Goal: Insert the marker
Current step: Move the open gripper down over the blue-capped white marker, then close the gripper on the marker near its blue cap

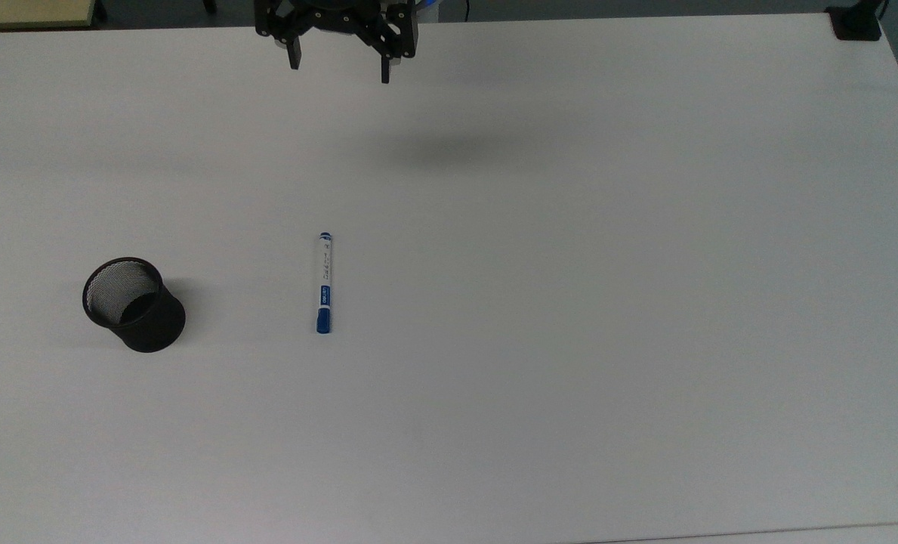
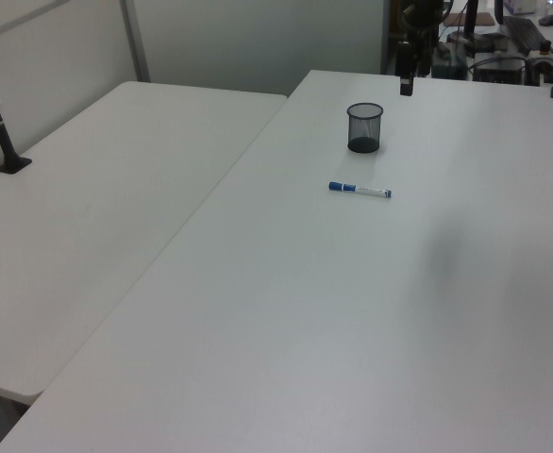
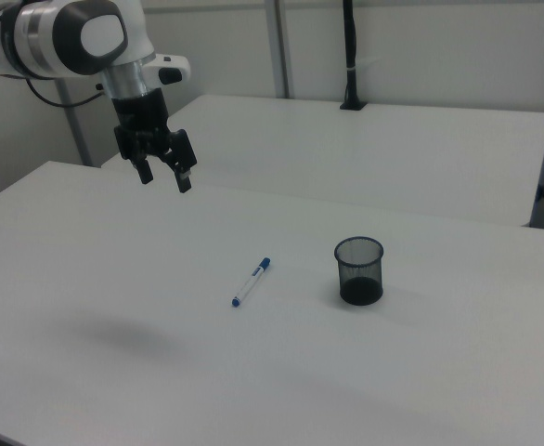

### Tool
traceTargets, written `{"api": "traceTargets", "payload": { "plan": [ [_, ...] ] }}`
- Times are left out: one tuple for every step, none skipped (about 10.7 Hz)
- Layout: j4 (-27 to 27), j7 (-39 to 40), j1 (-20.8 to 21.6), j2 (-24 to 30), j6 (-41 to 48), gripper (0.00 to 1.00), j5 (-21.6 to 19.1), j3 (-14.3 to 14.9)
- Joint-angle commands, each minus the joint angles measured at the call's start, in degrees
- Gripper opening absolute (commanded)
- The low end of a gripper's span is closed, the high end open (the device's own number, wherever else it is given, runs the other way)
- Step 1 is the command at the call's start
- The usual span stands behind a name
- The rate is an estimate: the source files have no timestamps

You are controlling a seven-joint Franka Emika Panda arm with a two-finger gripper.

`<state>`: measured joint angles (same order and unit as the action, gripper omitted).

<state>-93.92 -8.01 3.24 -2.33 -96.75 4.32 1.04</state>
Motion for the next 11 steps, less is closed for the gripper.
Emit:
{"api": "traceTargets", "payload": {
  "plan": [
    [0.0, 1.4, 0.3, -1.4, -3.9, 1.00, -0.2, 0.5],
    [0.1, 2.9, 0.4, -2.7, -4.7, 1.00, 0.3, 0.5],
    [0.1, 5.6, 0.4, -3.9, -6.8, 1.00, 0.5, 0.3],
    [0.1, 6.6, 0.3, -5.6, -8.7, 1.00, 0.5, 0.4],
    [0.1, 6.6, 0.3, -7.7, -11.3, 1.00, 0.5, 0.4],
    [0.1, 6.7, 0.1, -9.8, -15.0, 1.00, 0.6, 0.4],
    [0.1, 6.5, -0.1, -12.1, -18.3, 1.00, 0.6, 0.4],
    [0.2, 6.5, -0.6, -14.4, -21.2, 1.00, 0.9, 0.4],
    [0.1, 6.4, -1.0, -16.5, -23.9, 1.00, 1.0, 0.4],
    [0.2, 6.2, -1.3, -18.4, -26.4, 1.00, 1.5, 0.5],
    [0.2, 6.1, -1.4, -20.1, -28.4, 1.00, 1.7, 0.7]
  ]
}}
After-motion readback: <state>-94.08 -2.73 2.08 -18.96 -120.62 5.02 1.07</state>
